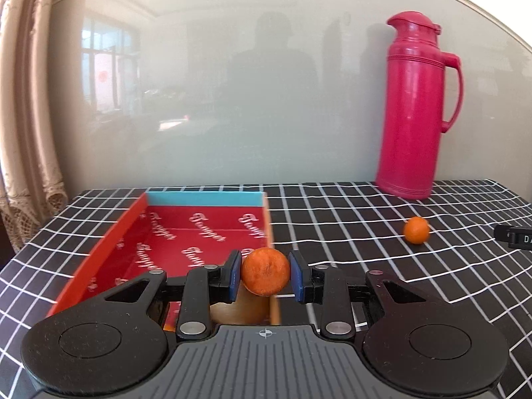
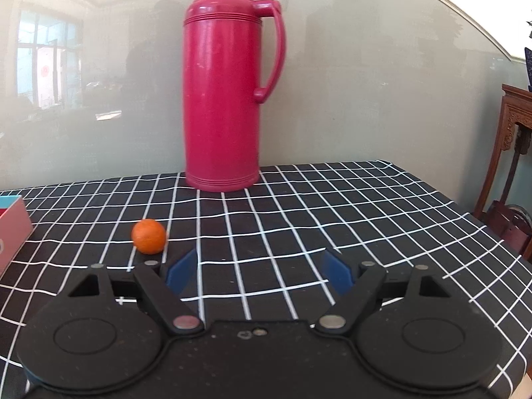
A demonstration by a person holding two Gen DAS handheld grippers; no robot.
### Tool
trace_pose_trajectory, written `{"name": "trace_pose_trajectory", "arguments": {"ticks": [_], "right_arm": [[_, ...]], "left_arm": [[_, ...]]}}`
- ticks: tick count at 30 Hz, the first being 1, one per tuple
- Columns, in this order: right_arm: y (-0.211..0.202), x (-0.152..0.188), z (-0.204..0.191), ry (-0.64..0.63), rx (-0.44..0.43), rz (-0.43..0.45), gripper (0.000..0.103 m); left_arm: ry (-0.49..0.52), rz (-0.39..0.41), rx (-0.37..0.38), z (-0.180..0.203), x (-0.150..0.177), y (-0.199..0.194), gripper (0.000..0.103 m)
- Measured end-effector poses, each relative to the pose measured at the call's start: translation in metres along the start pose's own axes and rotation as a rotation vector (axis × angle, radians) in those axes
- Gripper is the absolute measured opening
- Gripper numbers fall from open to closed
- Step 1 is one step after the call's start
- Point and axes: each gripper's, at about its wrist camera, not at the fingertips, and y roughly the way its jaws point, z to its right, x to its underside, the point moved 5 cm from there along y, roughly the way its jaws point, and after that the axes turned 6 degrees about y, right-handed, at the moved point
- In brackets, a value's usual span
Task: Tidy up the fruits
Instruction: 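Carry the mandarin into the box and open the left gripper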
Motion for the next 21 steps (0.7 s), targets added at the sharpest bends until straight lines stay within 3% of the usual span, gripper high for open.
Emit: {"name": "trace_pose_trajectory", "arguments": {"ticks": [13, 21], "right_arm": [[0.001, 0.008, -0.053, -0.055, -0.056, -0.017, 0.081], [0.001, 0.012, -0.073, -0.078, -0.079, -0.021, 0.082]], "left_arm": [[-0.066, -0.030, -0.120, -0.077, 0.023, -0.008, 0.031], [-0.091, -0.063, -0.159, -0.103, 0.033, -0.004, 0.031]]}}
